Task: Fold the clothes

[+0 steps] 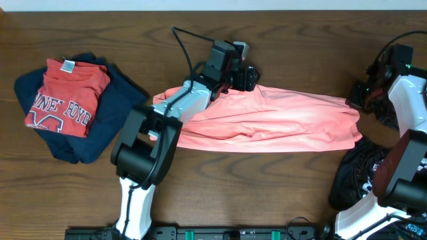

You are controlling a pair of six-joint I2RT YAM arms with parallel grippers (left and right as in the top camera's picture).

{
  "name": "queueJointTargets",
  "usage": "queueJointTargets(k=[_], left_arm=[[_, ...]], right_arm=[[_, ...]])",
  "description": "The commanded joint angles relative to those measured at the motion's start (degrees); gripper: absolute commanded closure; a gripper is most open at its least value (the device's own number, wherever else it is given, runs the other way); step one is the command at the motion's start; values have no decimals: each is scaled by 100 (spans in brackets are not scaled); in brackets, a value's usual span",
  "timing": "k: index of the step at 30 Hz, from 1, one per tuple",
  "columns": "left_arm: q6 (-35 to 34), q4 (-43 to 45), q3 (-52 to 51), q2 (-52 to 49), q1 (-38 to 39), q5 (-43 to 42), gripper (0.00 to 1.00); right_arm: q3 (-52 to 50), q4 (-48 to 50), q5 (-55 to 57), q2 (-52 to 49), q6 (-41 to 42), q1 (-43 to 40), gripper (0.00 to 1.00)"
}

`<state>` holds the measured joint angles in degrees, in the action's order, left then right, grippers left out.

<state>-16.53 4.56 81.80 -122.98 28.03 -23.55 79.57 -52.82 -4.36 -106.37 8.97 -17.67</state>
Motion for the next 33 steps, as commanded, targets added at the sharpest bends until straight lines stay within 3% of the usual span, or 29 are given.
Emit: queueJointTargets(k=[1,3,4,6,7,16,29,33], left_arm=[[37,76,20,-212,37,85,37],[35,66,20,-243,57,79,53],[37,50,20,-243,61,63,69],[35,46,20,-238,72,-4,89],[35,46,20,-236,72,-92,94],[105,-769,20,219,-70,-94,94],[101,-4459,20,1829,-44,-20,94],[127,-4935,11,1838,164,81,94]], right_arm=[[68,11,26,94,85,-35,99],[68,35,26,94,85,-35,99],[68,44,26,94,85,-35,99],[68,55,26,94,85,-35,99],[68,52,26,94,85,-35,99],[68,31,28,94,83,-37,99],[66,-387,739,94,83,-39,99],[66,-522,802,94,85,-39,99]])
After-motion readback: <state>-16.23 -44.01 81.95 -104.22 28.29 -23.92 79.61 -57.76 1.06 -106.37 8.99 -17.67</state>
